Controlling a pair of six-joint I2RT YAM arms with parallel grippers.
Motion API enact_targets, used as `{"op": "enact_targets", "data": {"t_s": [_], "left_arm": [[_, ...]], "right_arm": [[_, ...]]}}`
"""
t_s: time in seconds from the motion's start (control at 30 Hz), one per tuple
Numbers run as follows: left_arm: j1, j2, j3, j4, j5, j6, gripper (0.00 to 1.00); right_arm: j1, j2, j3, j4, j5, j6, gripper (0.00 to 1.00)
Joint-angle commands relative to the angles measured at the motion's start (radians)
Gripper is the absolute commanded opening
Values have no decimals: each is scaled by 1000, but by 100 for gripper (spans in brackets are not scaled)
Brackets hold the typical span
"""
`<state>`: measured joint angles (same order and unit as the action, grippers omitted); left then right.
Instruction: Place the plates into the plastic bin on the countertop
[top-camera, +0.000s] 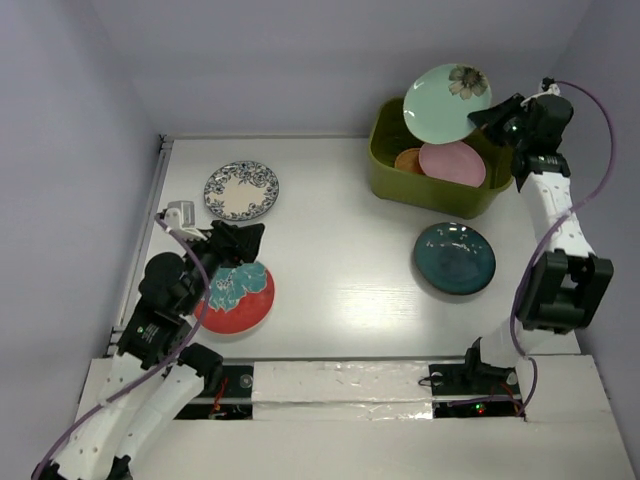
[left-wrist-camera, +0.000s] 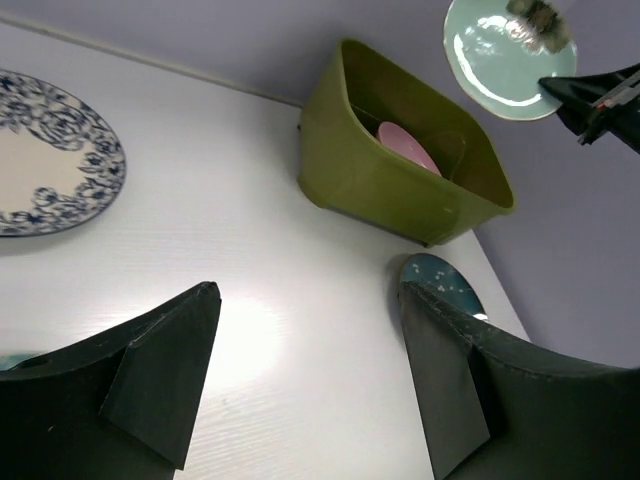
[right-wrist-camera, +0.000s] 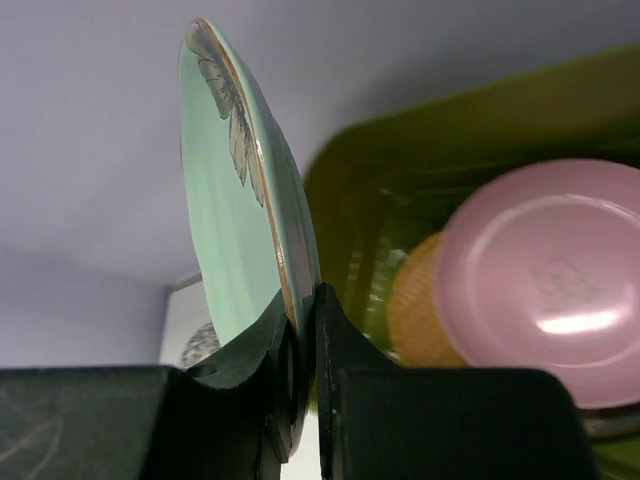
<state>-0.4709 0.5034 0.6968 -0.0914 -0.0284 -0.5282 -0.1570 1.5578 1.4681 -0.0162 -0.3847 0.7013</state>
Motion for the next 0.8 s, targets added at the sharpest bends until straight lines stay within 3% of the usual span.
{"op": "enact_targets", "data": {"t_s": [0.0,0.23,0.6,0.63,0.73,0.77], "left_arm": [[-3,-49,59,-123,-59,100,70],[-3,-81,50,-157,-96,166,70],[-3,-72,24,-166,-108,180,69],[-3,-68,24,-166,-110,181,69],[-3,-52,26,-174,-117,180,69],[-3,-49,26,-177,-122,178,69]], "right_arm": [[-3,99,119,-138,14,-37,0],[-22,238,228,-215,44,-48,0],[-32,344,238,-292,72,-72,0],[-32,352,244,-306,81,-80,2],[-32,378,262,-352,118,-108,25],[-32,378,264,-360,136,-118,40]]}}
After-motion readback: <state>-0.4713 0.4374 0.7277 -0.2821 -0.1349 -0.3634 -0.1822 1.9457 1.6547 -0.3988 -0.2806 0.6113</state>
